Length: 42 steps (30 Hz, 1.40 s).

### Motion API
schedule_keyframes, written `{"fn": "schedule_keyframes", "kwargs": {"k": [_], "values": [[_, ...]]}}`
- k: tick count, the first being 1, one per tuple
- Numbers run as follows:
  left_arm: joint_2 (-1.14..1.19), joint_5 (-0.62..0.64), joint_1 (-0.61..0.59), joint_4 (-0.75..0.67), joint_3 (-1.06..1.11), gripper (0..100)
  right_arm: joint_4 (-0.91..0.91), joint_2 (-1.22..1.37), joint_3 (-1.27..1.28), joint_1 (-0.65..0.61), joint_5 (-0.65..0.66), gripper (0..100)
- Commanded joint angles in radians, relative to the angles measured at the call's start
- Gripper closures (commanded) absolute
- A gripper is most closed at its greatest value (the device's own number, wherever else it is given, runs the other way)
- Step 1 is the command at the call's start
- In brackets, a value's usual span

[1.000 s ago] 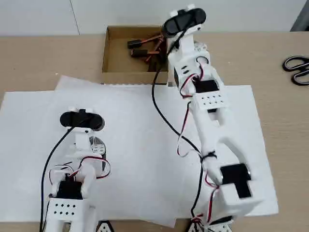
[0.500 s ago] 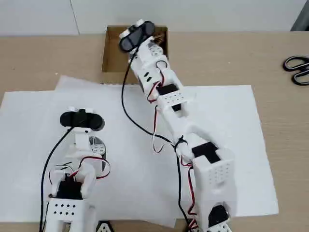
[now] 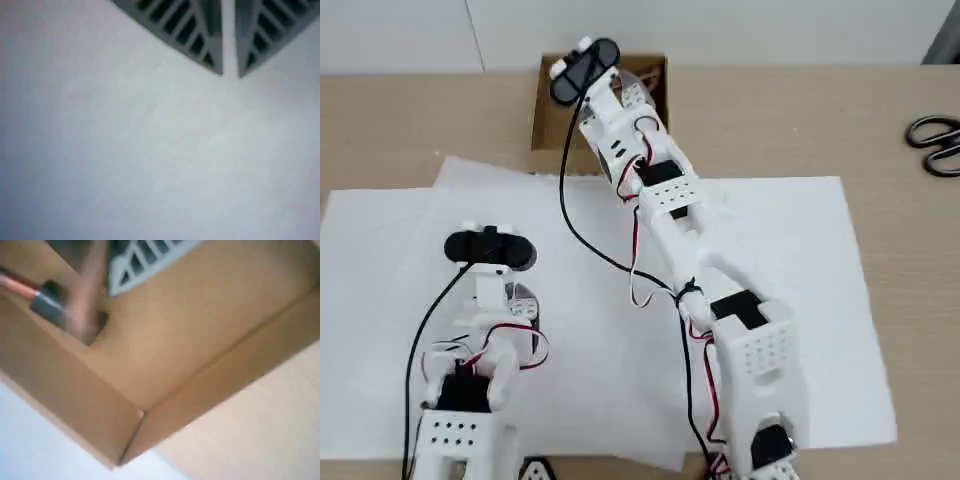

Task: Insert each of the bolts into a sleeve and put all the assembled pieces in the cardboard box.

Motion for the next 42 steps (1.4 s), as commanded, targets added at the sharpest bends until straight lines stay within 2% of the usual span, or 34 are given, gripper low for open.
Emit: {"fn": "schedule_keyframes", "kwargs": {"k": [1,6,19,25,33,42], "values": [[-0.011,0.003,-0.003,-0.020,-0.004,99,0.008,-0.081,-0.061,0.016,0.008,86.8],[-0.011,0.003,-0.003,-0.020,-0.004,99,0.151,-0.188,-0.061,0.018,0.008,99.5],[-0.011,0.003,-0.003,-0.020,-0.004,99,0.513,-0.433,-0.061,0.114,-0.006,99.7],[-0.011,0.003,-0.003,-0.020,-0.004,99,0.754,-0.544,-0.061,0.168,-0.147,99.7],[-0.011,0.003,-0.003,-0.020,-0.004,99,0.947,-0.662,-0.061,0.223,-0.249,99.7],[-0.011,0.003,-0.003,-0.020,-0.004,99,1.234,-0.794,-0.060,0.226,-0.371,99.5]]}}
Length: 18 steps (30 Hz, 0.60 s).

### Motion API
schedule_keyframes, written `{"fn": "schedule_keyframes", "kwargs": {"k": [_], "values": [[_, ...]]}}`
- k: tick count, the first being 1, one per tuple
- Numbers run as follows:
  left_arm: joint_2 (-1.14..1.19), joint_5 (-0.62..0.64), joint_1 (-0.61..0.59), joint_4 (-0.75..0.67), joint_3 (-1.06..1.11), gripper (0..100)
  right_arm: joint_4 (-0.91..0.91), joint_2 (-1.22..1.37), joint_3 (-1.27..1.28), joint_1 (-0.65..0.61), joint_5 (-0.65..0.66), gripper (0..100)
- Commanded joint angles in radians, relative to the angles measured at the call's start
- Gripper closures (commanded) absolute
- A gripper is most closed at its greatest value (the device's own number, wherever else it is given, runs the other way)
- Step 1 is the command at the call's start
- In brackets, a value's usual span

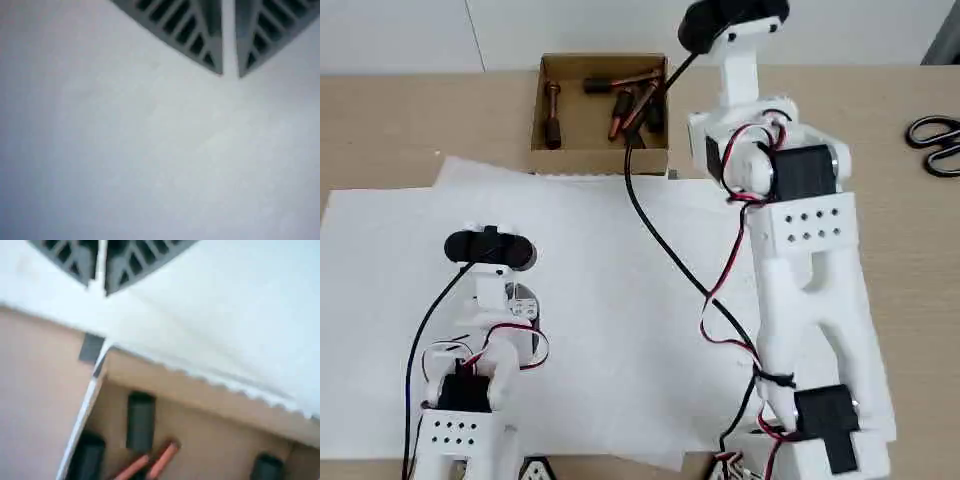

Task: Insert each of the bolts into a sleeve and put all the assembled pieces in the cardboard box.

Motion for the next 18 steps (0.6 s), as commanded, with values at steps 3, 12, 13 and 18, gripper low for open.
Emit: {"fn": "schedule_keyframes", "kwargs": {"k": [3,12,13,18], "values": [[-0.011,0.003,-0.003,-0.020,-0.004,99,0.124,-0.085,-0.049,0.008,-0.087,99.5],[-0.011,0.003,-0.003,-0.020,-0.004,99,0.248,-0.122,-0.049,0.010,-0.198,99.5],[-0.011,0.003,-0.003,-0.020,-0.004,99,0.260,-0.127,-0.049,0.010,-0.201,99.5],[-0.011,0.003,-0.003,-0.020,-0.004,99,0.328,-0.185,-0.023,0.010,-0.236,99.5]]}}
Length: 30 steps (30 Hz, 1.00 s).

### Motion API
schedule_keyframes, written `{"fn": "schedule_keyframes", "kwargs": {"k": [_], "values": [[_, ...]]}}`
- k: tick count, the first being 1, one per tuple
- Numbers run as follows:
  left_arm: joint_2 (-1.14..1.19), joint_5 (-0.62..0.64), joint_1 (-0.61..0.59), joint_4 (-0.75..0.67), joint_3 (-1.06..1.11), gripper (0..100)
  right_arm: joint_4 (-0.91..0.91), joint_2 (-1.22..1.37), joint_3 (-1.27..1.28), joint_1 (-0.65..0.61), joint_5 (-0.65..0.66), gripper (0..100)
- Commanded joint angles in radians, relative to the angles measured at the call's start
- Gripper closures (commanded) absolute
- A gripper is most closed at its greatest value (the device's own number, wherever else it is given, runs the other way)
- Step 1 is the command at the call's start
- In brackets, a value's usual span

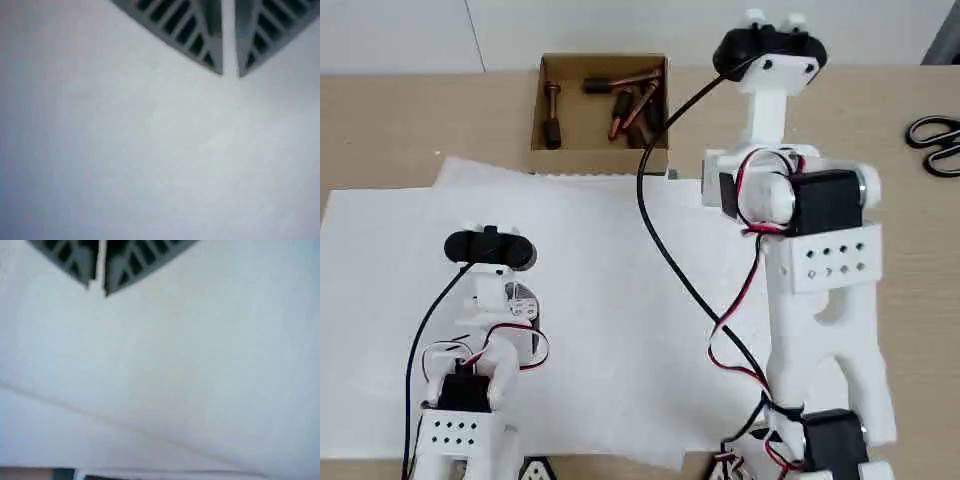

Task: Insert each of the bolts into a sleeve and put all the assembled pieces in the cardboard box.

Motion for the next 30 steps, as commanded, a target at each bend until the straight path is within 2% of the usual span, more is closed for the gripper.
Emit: {"fn": "schedule_keyframes", "kwargs": {"k": [1,4,10,16,24,30], "values": [[-0.011,0.003,-0.003,-0.020,-0.004,99,0.022,-0.082,0.011,0.013,-0.028,99.5],[-0.011,0.003,-0.003,-0.020,-0.004,99,-0.007,-0.180,0.160,0.036,-0.032,99.4],[-0.011,0.003,-0.003,-0.020,-0.004,99,-0.232,-0.450,0.588,0.114,-0.023,99.5],[-0.011,0.003,-0.003,-0.020,-0.004,99,-0.433,-0.699,0.985,0.117,0.048,99.5],[-0.011,0.003,-0.003,-0.020,-0.004,99,-0.639,-0.932,1.402,0.119,0.054,99.5],[-0.011,0.003,-0.003,-0.020,-0.004,99,-0.754,-1.089,1.654,0.183,0.055,99.5]]}}
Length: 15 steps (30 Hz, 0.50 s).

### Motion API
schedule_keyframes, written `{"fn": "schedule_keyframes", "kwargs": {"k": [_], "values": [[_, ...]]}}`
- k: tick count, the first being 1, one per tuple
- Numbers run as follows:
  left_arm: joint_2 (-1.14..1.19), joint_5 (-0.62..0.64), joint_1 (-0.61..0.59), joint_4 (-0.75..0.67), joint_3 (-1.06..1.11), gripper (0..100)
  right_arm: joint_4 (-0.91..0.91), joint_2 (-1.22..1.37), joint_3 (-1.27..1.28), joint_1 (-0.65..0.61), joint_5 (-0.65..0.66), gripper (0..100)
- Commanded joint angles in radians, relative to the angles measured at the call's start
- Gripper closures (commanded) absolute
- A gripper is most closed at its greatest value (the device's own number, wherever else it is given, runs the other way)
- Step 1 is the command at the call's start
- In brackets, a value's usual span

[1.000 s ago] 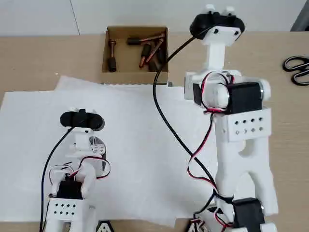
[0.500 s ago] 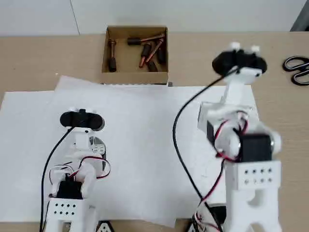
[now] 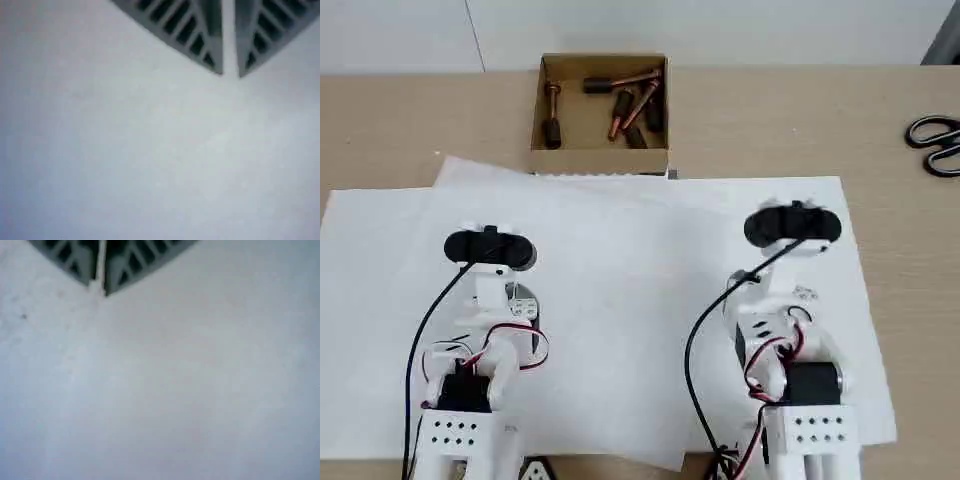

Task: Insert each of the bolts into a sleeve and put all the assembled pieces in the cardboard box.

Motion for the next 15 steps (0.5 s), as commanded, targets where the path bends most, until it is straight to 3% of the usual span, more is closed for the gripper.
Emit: {"fn": "schedule_keyframes", "kwargs": {"k": [1,11,15], "values": [[-0.011,0.003,-0.003,-0.020,-0.004,99,-0.067,-0.102,0.112,0.042,0.020,99.5],[-0.011,0.003,-0.003,-0.020,-0.004,99,-0.068,-0.529,0.384,0.042,0.072,99.5],[-0.011,0.003,-0.003,-0.020,-0.004,99,-0.051,-0.509,0.408,0.048,0.064,99.6]]}}
